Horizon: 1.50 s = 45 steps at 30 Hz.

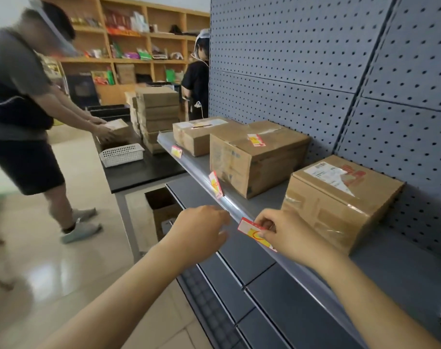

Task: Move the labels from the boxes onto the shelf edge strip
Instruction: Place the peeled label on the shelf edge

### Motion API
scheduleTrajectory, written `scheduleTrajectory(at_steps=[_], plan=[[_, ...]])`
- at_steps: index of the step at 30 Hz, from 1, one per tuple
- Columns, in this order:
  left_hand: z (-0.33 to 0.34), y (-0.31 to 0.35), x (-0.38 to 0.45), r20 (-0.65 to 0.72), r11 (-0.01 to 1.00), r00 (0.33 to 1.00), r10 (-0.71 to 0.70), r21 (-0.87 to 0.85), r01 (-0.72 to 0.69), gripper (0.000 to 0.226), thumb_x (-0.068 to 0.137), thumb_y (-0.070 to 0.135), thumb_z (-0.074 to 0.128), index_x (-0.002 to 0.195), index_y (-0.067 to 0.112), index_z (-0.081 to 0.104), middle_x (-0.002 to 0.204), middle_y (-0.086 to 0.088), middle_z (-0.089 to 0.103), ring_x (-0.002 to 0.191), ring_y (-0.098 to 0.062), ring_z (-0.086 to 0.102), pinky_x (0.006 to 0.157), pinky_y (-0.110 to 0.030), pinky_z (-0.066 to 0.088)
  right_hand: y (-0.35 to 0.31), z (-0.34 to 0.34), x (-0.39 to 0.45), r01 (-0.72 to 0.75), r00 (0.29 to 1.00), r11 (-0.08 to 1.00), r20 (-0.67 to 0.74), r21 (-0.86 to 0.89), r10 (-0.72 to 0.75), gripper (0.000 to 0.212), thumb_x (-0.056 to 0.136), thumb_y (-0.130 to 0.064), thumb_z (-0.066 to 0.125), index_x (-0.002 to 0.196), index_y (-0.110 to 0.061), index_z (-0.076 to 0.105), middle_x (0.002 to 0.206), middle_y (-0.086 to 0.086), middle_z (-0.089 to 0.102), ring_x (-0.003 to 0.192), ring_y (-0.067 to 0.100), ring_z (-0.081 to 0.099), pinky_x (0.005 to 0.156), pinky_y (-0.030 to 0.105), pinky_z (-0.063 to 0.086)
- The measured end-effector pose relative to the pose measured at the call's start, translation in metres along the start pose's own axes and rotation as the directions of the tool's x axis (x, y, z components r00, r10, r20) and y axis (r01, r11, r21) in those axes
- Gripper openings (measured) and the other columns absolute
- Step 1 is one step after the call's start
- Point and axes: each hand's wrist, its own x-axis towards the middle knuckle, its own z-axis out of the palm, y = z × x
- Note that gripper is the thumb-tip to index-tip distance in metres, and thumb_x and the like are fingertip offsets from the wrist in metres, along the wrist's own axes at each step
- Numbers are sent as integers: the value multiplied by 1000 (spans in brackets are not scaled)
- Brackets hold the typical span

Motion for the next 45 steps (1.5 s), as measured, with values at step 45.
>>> scheduleTrajectory(at_steps=[45], plan=[[92,15,130,44,577,577,816,-121,-807,34,91,8,44,123,19,43,94,-7,65,81,-31,62,56,-32,36,13,33,-21,-562,638,787,-471,256,609,13,89,-8,61,96,-17,66,87,-3,69,76,8,65,71,33,56]])
